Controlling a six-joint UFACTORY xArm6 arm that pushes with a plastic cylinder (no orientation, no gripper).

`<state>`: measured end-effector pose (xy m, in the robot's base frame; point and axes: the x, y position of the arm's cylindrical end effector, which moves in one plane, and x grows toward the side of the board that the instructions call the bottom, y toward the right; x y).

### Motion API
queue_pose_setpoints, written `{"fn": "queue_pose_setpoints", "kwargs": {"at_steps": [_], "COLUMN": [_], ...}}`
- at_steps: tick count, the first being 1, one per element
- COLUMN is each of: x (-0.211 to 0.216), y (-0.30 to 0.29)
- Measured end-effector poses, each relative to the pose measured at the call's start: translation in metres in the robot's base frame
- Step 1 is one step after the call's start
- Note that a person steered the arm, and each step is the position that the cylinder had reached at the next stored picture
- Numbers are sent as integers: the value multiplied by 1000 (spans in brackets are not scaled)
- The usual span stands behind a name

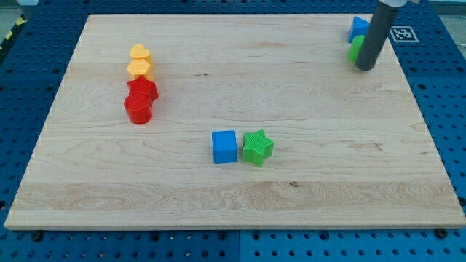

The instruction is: Slide green circle a bit left

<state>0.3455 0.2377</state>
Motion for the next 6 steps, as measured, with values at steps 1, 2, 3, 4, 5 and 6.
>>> {"fn": "queue_pose_setpoints", "kwargs": {"at_steps": [1,2,3,4,5,6], "x": [12,3,0,-3,-12,-18], "y": [34,51,52,51,43,34]}}
